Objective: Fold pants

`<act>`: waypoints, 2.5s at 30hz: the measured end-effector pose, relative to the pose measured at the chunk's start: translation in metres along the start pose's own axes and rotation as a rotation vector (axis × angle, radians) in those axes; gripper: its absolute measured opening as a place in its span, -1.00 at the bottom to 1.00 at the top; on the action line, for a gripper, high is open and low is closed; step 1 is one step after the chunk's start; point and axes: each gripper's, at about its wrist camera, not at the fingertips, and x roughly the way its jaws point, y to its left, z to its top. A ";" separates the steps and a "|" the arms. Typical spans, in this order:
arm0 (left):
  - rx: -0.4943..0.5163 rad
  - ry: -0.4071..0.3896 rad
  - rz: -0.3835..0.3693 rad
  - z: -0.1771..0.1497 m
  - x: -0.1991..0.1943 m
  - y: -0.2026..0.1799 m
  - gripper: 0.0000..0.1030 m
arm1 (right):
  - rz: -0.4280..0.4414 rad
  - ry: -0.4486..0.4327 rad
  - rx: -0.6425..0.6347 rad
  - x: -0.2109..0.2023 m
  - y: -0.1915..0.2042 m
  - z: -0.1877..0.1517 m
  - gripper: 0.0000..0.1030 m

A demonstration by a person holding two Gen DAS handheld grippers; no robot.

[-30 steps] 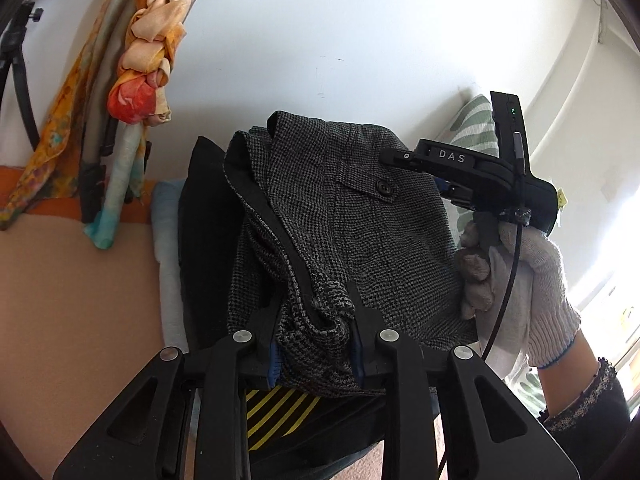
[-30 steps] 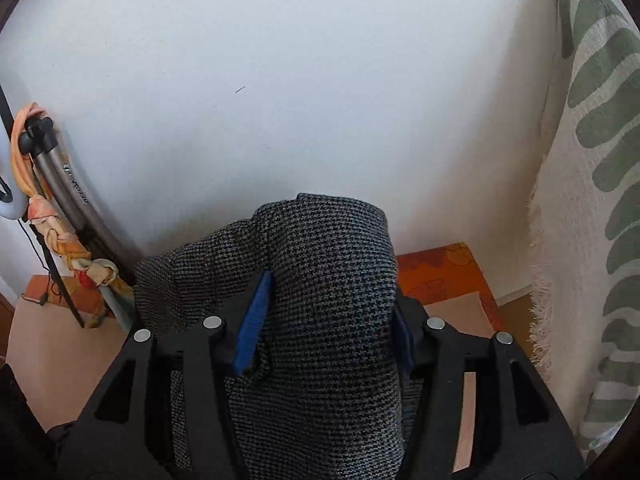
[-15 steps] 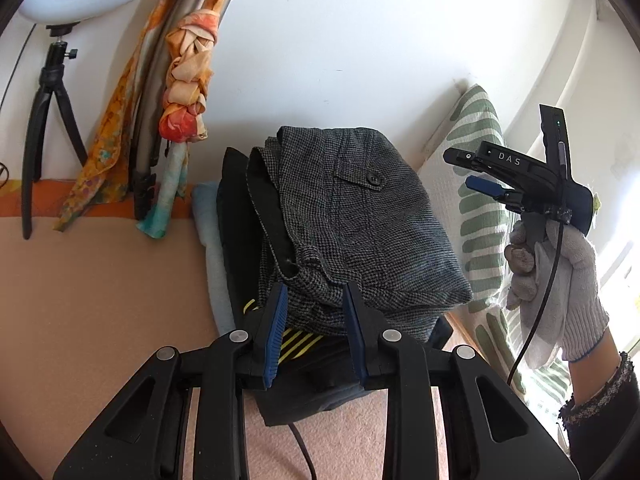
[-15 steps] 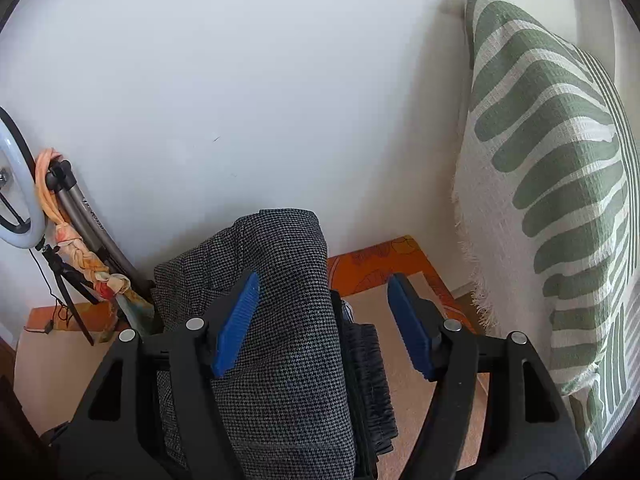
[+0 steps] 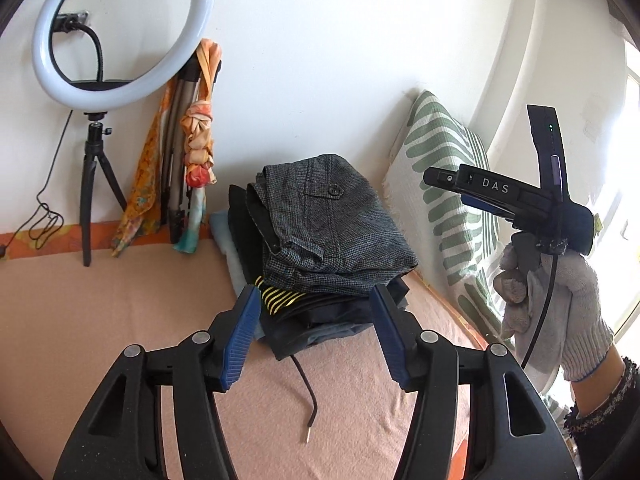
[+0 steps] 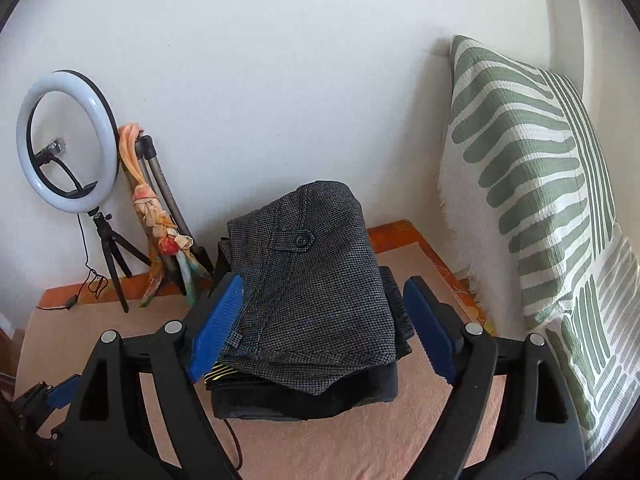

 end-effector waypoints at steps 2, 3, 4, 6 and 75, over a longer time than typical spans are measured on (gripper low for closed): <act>0.015 -0.001 0.013 -0.006 -0.015 -0.002 0.24 | 0.003 -0.006 0.007 -0.014 0.010 -0.010 0.65; 0.026 -0.001 0.020 -0.010 -0.023 -0.004 0.29 | 0.005 -0.006 0.011 -0.021 0.014 -0.015 0.65; 0.037 -0.001 0.027 -0.014 -0.031 -0.006 0.31 | 0.009 -0.005 0.012 -0.028 0.019 -0.020 0.65; 0.056 -0.005 0.037 -0.023 -0.043 -0.007 0.44 | 0.010 -0.005 0.011 -0.041 0.026 -0.030 0.66; 0.225 -0.118 0.227 -0.113 -0.139 0.007 0.99 | -0.061 -0.054 0.010 -0.118 0.059 -0.189 1.00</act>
